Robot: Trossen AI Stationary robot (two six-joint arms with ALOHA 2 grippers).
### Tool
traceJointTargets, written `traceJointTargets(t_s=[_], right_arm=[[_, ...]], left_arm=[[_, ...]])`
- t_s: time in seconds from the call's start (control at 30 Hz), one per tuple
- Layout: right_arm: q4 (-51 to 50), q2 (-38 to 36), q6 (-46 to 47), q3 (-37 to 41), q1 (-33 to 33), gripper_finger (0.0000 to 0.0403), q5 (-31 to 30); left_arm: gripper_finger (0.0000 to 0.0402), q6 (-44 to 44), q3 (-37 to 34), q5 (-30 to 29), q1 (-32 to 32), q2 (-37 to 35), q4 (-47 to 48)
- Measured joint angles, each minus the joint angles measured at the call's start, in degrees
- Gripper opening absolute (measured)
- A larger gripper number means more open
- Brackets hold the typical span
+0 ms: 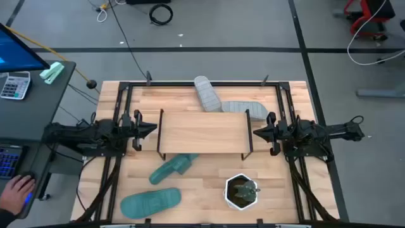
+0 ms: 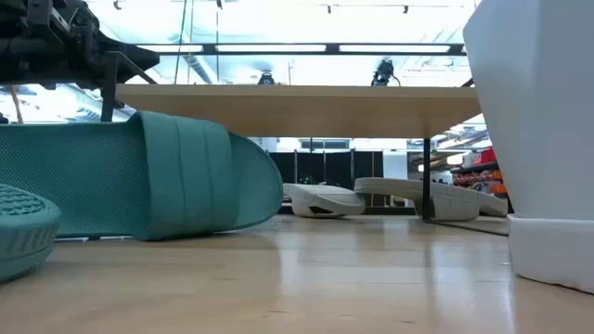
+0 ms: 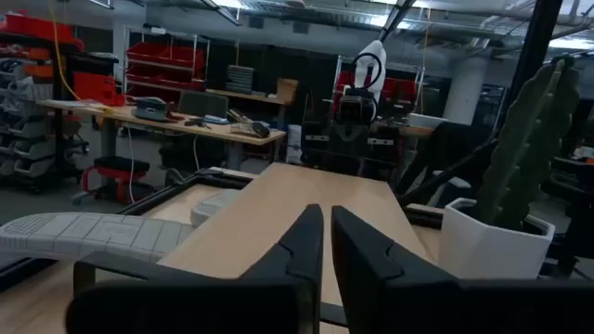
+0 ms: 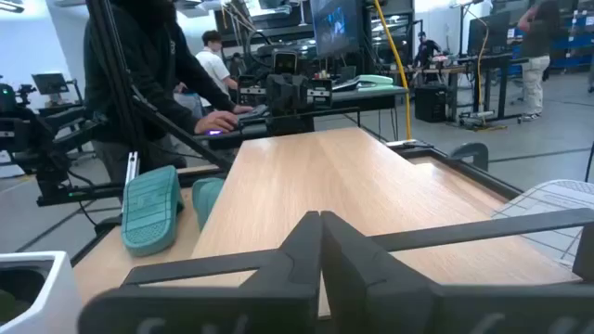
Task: Pick and place slides into the shelf
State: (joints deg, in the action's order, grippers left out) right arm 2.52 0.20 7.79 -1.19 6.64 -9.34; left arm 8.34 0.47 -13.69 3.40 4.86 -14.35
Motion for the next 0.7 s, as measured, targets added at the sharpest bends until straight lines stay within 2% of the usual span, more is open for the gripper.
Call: traceJointTargets(t_s=[0.23,0.7], right_arm=[[0.00,-0.01,0.02,0.00,0.02,0.0018,0.02],[-0.02,-0.01,0.00,0.00,0.02,0.0018,0.00]], left_arm=[[0.0040,0.00,-0.01,0.00,-0.01,-0.02,0.01],[0.0031,0.00,-0.02,0.00,0.00,0.00,0.02]])
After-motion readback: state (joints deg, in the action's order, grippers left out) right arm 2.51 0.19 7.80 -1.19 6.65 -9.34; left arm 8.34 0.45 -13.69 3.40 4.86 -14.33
